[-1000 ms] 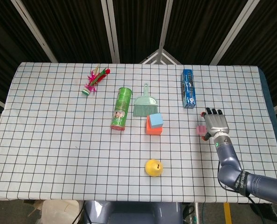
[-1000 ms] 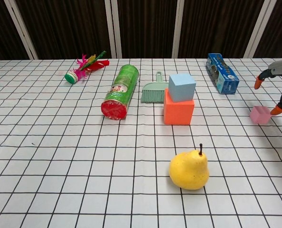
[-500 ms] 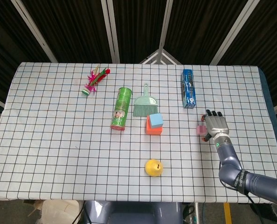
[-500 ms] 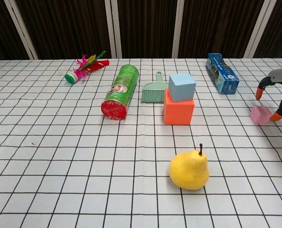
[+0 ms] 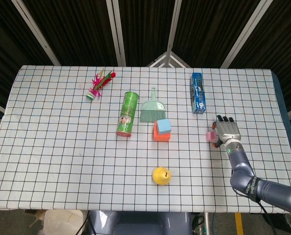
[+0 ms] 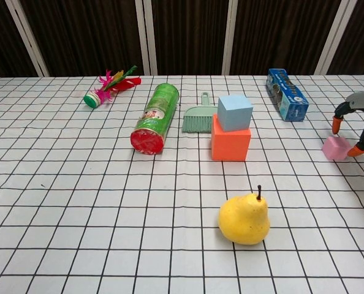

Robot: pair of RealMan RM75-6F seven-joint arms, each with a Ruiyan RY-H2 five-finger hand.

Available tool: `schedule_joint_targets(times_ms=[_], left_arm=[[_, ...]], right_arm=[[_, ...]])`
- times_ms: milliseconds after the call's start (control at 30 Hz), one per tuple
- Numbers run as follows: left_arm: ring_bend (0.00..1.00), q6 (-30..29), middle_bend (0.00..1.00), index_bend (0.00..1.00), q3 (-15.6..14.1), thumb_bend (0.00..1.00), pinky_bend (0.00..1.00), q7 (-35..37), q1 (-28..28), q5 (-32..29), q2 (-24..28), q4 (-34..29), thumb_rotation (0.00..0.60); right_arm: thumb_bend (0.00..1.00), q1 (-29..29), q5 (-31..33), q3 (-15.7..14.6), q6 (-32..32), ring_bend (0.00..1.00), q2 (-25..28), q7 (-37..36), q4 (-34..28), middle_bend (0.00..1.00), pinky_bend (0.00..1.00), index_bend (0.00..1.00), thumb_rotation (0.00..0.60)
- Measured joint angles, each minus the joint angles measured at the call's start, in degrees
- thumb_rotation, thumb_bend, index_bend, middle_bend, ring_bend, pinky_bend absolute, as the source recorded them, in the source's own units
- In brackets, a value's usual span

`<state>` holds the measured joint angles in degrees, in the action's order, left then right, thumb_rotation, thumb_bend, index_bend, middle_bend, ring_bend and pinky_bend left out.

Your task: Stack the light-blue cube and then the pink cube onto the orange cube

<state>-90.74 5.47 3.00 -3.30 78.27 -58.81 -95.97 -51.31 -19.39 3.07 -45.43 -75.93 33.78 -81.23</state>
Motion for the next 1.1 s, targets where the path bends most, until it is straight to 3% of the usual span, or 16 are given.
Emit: schedule_joint_targets(times_ms=[500, 1100], left_arm=[[0.0, 0.0, 0.0, 0.14, -0.2, 0.16, 0.0, -0.6, 0.0, 0.2, -0.1, -0.3, 0.6], [0.0, 0.8, 0.0, 0.14, -0.1, 0.16, 0.0, -1.8, 0.4, -0.3, -0.3, -0.6, 0.6]], right_arm=[[0.31, 0.5, -1.6, 0.2, -0.5, 0.01, -1.1, -1.8, 1.3, 0.04, 0.04, 0.41, 0.6], [0.33, 0.5, -2.4, 0.5, 0.2, 0.02, -2.7, -2.5, 3.3, 0.04, 0.04, 0.42, 0.6]])
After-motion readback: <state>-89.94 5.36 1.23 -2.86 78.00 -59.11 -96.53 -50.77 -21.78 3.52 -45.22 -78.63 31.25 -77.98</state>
